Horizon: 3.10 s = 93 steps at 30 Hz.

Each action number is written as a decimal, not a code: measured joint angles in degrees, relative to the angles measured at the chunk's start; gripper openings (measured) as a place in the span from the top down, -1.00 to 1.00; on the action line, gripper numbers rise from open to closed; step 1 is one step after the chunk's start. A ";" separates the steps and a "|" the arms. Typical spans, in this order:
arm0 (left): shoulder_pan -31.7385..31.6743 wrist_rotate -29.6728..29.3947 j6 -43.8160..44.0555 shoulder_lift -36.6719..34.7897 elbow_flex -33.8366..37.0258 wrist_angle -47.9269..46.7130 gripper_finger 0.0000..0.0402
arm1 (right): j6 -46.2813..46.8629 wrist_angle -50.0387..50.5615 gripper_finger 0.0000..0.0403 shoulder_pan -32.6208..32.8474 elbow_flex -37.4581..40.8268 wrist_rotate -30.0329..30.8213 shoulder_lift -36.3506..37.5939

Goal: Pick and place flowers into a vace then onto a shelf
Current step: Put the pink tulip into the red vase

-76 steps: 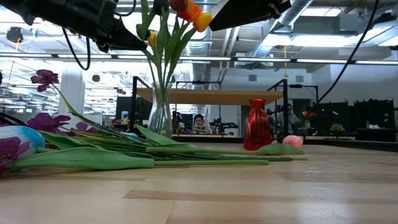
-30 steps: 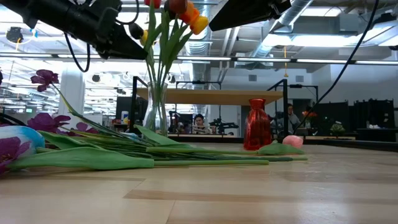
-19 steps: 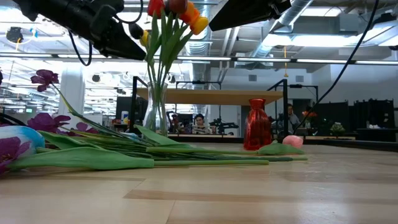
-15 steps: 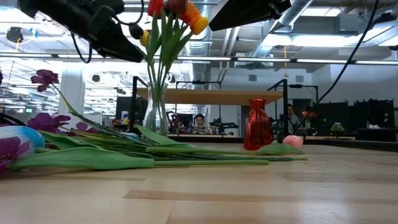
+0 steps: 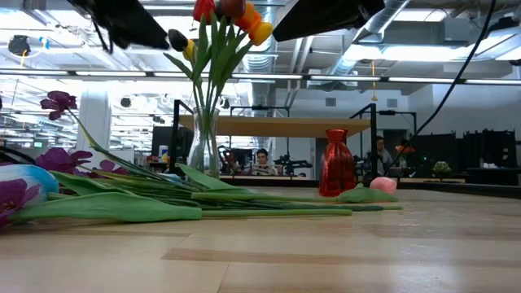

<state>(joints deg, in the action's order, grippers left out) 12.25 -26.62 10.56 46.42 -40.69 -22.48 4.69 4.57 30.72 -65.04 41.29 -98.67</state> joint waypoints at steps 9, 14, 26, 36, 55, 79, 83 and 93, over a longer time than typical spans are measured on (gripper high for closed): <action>14.58 -5.59 10.30 -11.67 1.52 -2.83 0.13 | 1.67 2.97 0.99 0.00 0.00 -4.21 0.00; 22.25 -12.19 13.92 -14.73 4.81 -1.55 0.13 | 11.34 9.94 0.99 0.02 0.00 -12.33 0.00; 30.30 -15.86 8.64 -13.49 9.97 10.76 0.13 | 44.73 31.18 0.99 -0.72 0.00 -14.37 0.00; 30.32 -15.86 8.56 -11.21 9.99 10.81 0.13 | 35.43 46.09 0.80 -4.03 0.00 -17.80 0.00; 30.32 -15.82 8.69 -10.79 9.99 10.85 0.13 | 6.94 40.52 0.59 -13.98 0.32 -20.09 -0.02; 30.30 -15.84 9.18 -10.79 9.99 10.85 0.13 | 3.76 23.42 0.59 -15.64 12.96 -25.85 -1.74; 30.30 -15.84 9.19 -10.79 9.99 10.87 0.13 | 3.78 23.10 0.60 -15.34 12.79 -25.49 -3.91; 30.30 -15.84 9.19 -10.81 9.99 11.70 0.13 | 7.03 24.56 0.95 -12.11 10.88 -26.64 -4.07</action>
<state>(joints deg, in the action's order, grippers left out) 42.54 -42.46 19.75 35.62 -30.70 -10.79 11.72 29.13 18.61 -54.16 14.65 -102.75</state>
